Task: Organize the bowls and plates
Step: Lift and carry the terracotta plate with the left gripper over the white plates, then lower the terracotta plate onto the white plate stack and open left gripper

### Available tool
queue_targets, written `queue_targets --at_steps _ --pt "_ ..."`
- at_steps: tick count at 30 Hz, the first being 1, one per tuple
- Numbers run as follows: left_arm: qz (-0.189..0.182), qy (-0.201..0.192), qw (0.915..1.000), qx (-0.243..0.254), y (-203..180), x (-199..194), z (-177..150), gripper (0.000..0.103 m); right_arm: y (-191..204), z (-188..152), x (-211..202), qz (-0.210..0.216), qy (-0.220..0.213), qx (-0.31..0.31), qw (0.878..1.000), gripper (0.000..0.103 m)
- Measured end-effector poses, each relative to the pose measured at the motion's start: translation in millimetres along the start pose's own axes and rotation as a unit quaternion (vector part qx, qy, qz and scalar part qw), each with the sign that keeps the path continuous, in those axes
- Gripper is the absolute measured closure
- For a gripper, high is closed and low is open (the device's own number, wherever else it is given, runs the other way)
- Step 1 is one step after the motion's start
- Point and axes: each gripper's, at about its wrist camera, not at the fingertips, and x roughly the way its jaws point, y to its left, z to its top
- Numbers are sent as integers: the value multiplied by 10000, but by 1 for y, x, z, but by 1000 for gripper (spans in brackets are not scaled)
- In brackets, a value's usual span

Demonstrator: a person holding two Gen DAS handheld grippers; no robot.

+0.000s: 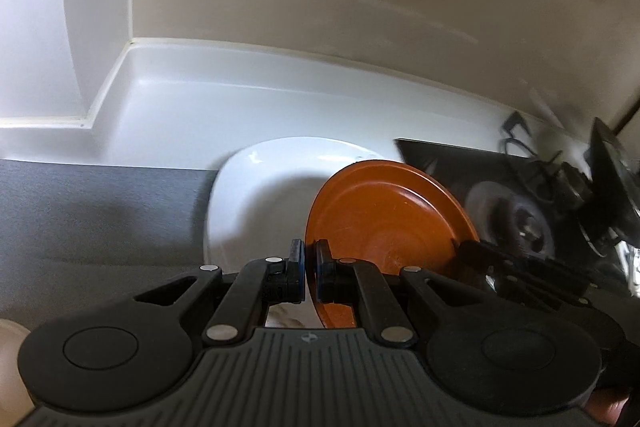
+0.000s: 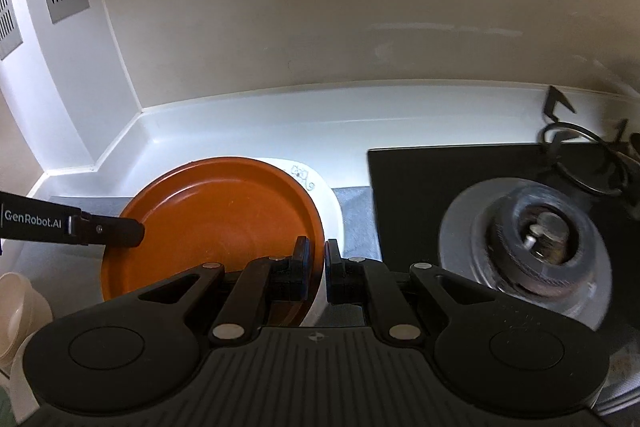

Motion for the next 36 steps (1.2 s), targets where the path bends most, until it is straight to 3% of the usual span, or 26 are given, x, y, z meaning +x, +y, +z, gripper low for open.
queue_targets --at_steps 10,21,23,25,26,27,28,30,34,36 --pt "434 226 9987 -152 24 39 13 98 18 8 61 134 289 -226 9992 95" --pt "546 336 9979 -1 27 58 14 98 20 4 83 31 472 -248 9986 95" --pt "519 349 9980 43 23 58 13 87 20 4 84 8 452 -258 9986 94" --pt "312 290 9991 79 19 54 11 45 20 4 84 14 457 -254 9986 93" --pt "236 226 9994 95 16 51 11 33 20 4 84 3 454 -241 9987 92" --pt "200 143 9996 140 12 47 10 14 21 4 83 -20 443 -247 9987 89" --pt "286 37 9994 212 8 42 9 3 21 3 81 -55 417 -266 9988 79" --pt "481 -195 9981 332 3 33 8 0 21 3 75 -99 304 -268 9991 64" --pt "343 -269 9989 167 8 9 9 0 14 2 40 -293 -11 -177 9994 40" --pt "258 -344 9990 133 11 -8 6 0 9 0 16 -287 -147 4 9995 36"
